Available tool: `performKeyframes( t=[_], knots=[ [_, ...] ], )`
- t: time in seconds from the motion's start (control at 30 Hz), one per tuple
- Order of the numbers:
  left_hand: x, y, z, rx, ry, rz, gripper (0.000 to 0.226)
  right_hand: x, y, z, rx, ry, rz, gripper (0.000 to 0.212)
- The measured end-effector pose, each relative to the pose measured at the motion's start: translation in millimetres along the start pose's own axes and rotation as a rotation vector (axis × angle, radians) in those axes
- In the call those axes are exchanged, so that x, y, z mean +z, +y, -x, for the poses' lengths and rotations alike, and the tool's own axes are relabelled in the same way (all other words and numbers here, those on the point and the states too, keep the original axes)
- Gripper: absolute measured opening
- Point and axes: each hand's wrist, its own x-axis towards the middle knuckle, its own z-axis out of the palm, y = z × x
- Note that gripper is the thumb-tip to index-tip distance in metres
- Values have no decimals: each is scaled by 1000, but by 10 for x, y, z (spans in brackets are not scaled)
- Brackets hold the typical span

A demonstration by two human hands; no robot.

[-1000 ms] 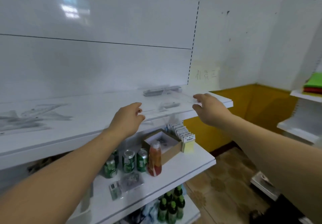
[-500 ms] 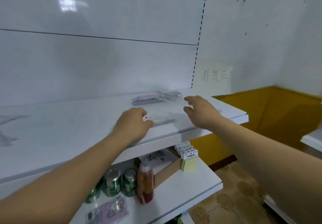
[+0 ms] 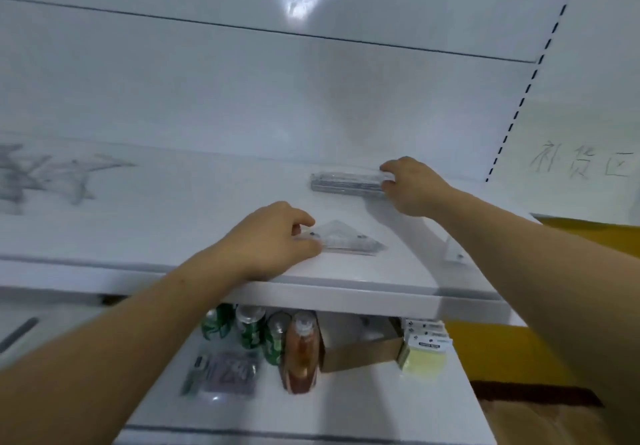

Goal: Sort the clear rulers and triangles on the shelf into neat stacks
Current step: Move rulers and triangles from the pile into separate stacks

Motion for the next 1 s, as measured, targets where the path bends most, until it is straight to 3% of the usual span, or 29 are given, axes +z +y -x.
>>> performKeyframes(
  t=[0.17,0.3,0.43,0.67,0.9,1.0],
  knots=[
    [70,148,-53,-87,-24,-20,53,29,86,-227,-74,-47,11,32],
    [130,151,-52,-144,36,1,53,122,165,-342,-129,-169,96,65],
    [141,141,-64,-159,61,46,47,167,214,-385,-115,-126,7,34],
    [182,82,-107,-153,139,89,38,225,313,-424,-177,-113,-12,40],
    [173,90,-93,-140,121,129,59,67,76,-332,-191,-140,36,56],
    [90,32,-84,-127,111,168,57,-10,-235,-271,-229,-138,48,57]
  ],
)
